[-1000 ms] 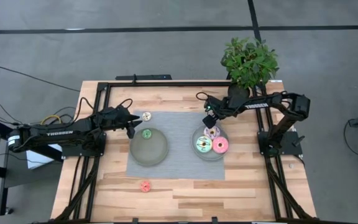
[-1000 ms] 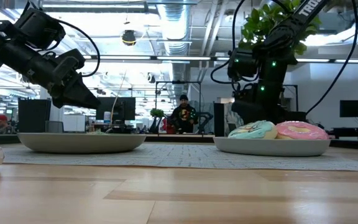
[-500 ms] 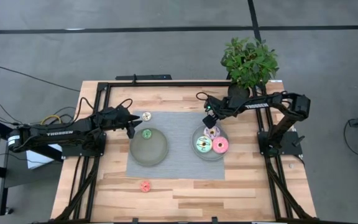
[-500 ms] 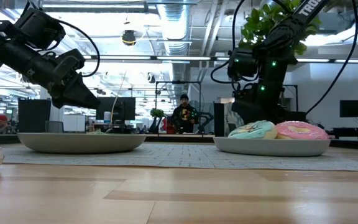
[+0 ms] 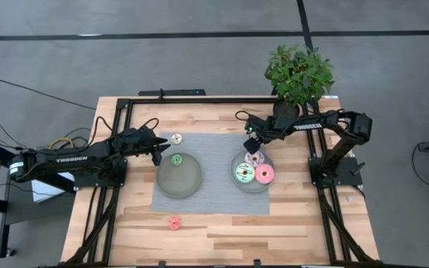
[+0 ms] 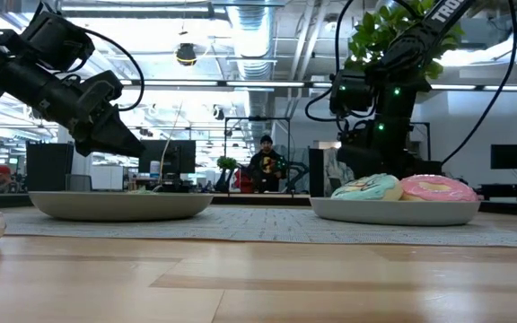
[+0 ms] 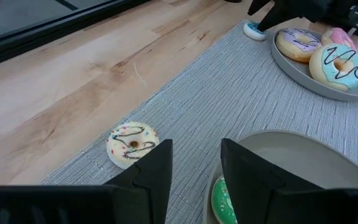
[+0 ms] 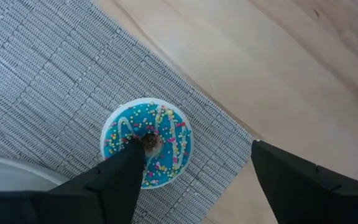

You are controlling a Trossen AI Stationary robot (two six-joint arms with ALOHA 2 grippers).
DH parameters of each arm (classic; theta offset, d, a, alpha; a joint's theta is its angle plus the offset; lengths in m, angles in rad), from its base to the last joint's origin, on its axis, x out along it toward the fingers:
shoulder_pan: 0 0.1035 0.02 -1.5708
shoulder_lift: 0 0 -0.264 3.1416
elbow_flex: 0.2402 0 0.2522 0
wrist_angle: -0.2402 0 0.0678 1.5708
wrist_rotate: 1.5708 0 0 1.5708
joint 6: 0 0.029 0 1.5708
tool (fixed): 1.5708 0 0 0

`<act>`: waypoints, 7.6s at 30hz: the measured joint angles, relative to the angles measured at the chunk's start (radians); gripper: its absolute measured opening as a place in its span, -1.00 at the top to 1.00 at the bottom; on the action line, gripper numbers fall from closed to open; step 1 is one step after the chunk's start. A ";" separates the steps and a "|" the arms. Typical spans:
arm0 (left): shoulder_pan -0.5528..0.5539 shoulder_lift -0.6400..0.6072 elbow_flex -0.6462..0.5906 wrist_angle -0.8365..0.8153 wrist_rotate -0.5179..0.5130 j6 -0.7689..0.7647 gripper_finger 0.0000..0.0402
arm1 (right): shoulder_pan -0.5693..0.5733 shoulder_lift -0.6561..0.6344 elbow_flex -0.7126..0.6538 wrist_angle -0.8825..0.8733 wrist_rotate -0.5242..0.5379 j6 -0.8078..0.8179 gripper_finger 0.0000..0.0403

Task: Pick & Place donuts
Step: Put the small blue donut into the green plate

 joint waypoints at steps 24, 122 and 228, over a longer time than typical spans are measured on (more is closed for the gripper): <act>0.000 0.000 0.000 0.000 0.019 0.000 0.36 | 0.014 0.000 -0.001 0.004 -0.006 0.001 0.40; -0.231 0.001 0.000 0.453 0.208 -0.185 0.36 | 0.522 -0.212 0.054 0.681 0.102 -0.165 0.95; -0.378 0.245 0.044 0.549 -0.165 -0.190 0.55 | 0.525 0.402 0.750 0.372 0.363 -0.411 0.90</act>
